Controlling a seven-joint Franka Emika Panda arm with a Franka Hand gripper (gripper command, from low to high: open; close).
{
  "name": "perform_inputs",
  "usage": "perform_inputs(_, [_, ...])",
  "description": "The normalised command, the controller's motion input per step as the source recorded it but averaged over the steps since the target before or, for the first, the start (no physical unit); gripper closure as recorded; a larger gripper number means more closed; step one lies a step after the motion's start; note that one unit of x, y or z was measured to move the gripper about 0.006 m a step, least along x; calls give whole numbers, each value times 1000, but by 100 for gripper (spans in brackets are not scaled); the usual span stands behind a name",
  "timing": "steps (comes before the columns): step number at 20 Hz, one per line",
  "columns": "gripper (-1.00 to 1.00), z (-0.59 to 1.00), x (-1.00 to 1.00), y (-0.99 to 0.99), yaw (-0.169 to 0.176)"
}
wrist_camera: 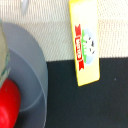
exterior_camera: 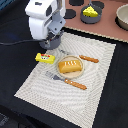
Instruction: Interact with the objects in diverse but meaningful ways.
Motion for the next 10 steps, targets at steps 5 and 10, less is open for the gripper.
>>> perform_inputs(5, [-100, 338, 697, -375, 0])
perform_inputs(10, [-100, 334, 713, -364, 0])
